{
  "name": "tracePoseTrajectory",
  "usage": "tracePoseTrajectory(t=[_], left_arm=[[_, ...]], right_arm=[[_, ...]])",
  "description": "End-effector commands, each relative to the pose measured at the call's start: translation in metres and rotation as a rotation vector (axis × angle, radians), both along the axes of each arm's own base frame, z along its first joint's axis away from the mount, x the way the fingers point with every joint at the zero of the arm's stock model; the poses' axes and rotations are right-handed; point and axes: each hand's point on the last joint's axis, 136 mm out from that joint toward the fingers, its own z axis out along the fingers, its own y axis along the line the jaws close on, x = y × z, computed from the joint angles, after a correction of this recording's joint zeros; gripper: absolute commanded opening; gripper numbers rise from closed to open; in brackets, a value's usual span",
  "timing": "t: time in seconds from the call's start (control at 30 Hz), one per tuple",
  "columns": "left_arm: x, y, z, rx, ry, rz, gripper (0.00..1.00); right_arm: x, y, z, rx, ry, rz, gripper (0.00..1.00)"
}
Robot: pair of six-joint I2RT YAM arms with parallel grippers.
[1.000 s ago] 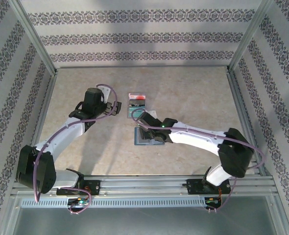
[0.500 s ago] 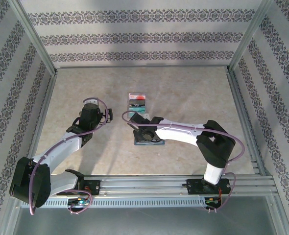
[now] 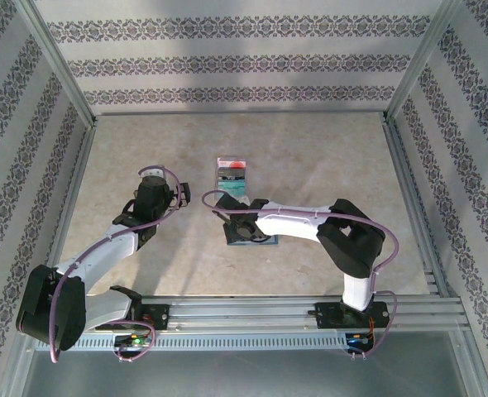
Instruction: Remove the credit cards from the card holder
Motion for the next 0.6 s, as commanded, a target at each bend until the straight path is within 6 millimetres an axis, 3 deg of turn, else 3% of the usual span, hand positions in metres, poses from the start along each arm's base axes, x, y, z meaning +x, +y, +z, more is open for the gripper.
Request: tracePoseTrajectory(t=[0.0, 0.33, 0.57], left_arm=[[0.002, 0.0, 0.005, -0.022, -0.026, 0.022, 0.99], [-0.002, 0.002, 0.011, -0.027, -0.041, 0.028, 0.99], [-0.006, 0.004, 0.02, -0.032, -0.067, 0.027, 0.99]], right_arm=[[-0.001, -0.004, -0.009, 0.006, 0.023, -0.026, 0.67], [-0.001, -0.019, -0.016, -0.017, 0.03, -0.049, 0.47], [0.002, -0.025, 0.0, -0.01, -0.018, -0.053, 0.4]])
